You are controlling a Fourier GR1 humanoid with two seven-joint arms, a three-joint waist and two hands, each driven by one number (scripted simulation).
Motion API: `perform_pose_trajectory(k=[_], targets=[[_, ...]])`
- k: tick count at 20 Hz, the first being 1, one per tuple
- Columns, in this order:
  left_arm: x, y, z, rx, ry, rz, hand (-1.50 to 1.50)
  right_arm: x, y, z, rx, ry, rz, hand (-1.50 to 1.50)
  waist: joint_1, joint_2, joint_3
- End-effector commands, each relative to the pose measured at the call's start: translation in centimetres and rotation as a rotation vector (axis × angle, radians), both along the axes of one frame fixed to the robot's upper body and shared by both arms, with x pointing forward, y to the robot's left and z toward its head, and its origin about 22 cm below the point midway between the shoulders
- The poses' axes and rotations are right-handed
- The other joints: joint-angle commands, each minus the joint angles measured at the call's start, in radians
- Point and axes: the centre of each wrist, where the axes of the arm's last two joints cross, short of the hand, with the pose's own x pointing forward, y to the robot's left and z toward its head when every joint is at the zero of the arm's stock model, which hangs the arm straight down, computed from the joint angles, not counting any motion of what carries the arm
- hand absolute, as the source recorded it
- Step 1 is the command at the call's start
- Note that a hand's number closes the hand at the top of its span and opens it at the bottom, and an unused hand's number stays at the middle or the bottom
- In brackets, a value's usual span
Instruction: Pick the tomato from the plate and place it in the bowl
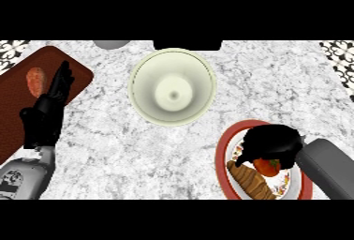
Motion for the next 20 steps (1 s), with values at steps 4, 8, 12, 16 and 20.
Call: perform_pose_trajectory(k=[4, 8, 12, 16, 20], targets=[[-0.9, -1.3, -0.4, 0.009, 0.006, -0.01, 0.0, -0.1, 0.5, 0.6, 0.086, 0.056, 0.142, 1.5, 0.0, 0.005, 0.007], [-0.2, 0.1, 0.2, 0.016, 0.004, 0.0, 0.0, -2.1, 11.1, -3.5, 0.109, 0.167, -0.368, 1.5, -0.006, -0.002, 0.001], [-0.4, 0.1, -0.2, 0.006, 0.011, 0.012, 0.0, -2.0, 12.4, -3.5, 0.116, 0.196, -0.545, 1.5, -0.026, -0.007, -0.005], [-0.4, 0.5, -0.2, 0.014, 0.015, 0.027, 0.0, -2.8, 17.2, -2.6, 0.222, 0.253, -0.709, 1.5, -0.027, -0.018, 0.001], [-0.5, 0.2, -0.6, 0.004, 0.037, 0.013, 0.0, -2.5, 18.2, -0.1, 0.393, 0.198, -0.896, 1.5, -0.015, -0.021, 0.008]])
